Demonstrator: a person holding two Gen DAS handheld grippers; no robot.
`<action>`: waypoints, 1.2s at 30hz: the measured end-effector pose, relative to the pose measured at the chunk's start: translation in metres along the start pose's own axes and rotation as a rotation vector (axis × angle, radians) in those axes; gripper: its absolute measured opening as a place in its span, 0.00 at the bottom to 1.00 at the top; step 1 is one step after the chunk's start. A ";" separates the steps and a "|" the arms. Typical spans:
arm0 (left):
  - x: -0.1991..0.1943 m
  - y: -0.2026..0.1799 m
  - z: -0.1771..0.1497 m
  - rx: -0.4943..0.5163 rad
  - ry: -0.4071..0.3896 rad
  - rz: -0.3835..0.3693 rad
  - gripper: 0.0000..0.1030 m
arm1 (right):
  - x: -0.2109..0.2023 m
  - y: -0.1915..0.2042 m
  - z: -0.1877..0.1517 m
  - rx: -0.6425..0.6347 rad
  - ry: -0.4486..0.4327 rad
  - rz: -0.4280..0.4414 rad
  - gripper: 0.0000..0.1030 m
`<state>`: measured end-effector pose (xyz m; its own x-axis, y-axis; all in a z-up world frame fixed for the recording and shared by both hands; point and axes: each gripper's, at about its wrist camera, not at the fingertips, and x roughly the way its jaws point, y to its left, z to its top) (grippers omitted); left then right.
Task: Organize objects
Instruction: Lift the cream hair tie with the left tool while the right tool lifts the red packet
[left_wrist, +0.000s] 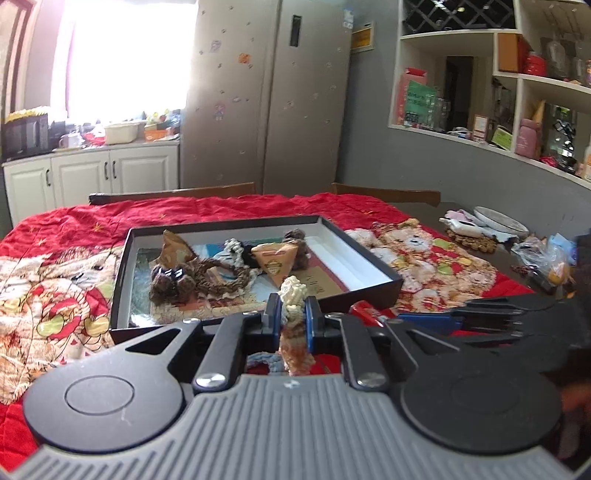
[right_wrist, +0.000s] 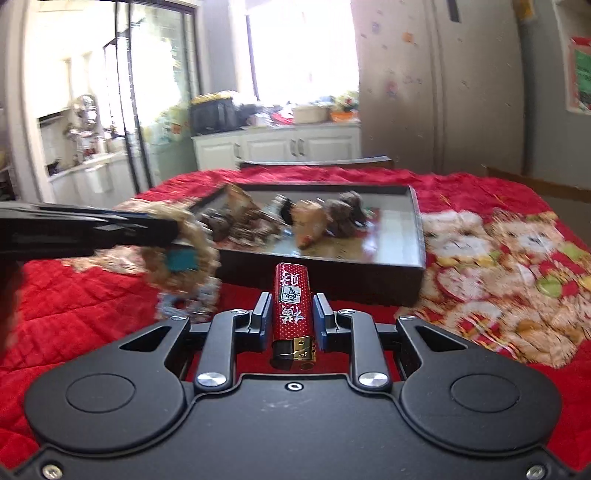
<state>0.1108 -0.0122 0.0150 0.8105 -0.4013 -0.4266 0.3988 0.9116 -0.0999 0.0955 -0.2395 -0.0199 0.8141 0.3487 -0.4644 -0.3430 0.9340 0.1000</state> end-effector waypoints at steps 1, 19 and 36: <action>0.002 0.002 0.000 -0.004 0.003 0.011 0.15 | -0.003 0.004 0.001 -0.013 -0.007 0.020 0.22; -0.003 0.004 0.007 -0.084 -0.004 -0.108 0.15 | 0.008 0.048 -0.010 -0.174 0.086 0.133 0.22; 0.001 -0.015 -0.020 0.141 0.119 -0.115 0.60 | 0.009 0.037 -0.014 -0.196 0.135 0.050 0.22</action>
<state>0.0968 -0.0245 -0.0016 0.7028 -0.4813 -0.5238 0.5490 0.8353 -0.0309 0.0833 -0.2028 -0.0323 0.7280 0.3686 -0.5780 -0.4766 0.8782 -0.0402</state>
